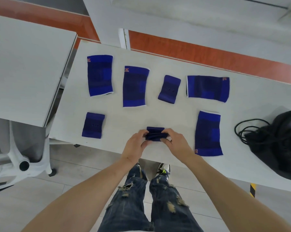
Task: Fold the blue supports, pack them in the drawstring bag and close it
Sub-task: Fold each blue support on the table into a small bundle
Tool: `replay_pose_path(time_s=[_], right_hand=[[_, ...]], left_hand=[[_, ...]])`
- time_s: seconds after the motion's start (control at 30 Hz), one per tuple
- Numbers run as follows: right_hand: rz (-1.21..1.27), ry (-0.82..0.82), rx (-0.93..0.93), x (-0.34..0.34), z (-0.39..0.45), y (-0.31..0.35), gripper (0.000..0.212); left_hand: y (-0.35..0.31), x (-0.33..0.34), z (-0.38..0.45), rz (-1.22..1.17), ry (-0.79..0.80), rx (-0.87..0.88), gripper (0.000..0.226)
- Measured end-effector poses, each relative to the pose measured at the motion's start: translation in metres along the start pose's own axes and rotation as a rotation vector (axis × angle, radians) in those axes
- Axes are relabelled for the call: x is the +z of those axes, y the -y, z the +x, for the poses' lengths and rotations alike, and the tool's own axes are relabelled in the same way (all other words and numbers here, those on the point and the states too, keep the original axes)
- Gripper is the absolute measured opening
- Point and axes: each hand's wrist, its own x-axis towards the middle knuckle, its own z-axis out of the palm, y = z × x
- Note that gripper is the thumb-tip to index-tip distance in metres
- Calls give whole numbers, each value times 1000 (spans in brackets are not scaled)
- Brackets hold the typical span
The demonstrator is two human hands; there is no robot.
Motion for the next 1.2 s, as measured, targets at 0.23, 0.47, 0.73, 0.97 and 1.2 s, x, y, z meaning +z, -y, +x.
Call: replay_pose_path(time_s=[0.23, 0.47, 0.73, 0.97, 1.2], right_hand=[[97, -78, 133, 6, 9, 6, 25], [33, -171, 120, 13, 19, 0, 15], [-50, -148, 119, 5, 26, 3, 18], [-384, -219, -84, 13, 17, -1, 36], [-622, -127, -124, 26, 8, -22, 54]], left_hand=[[-5, 5, 13, -21, -129, -44, 26], [-8, 7, 25, 91, -147, -16, 22], [22, -2, 16, 645, -81, 613, 42], [36, -14, 4, 1009, 182, 648, 67], [34, -8, 6, 1075, 189, 621, 67]])
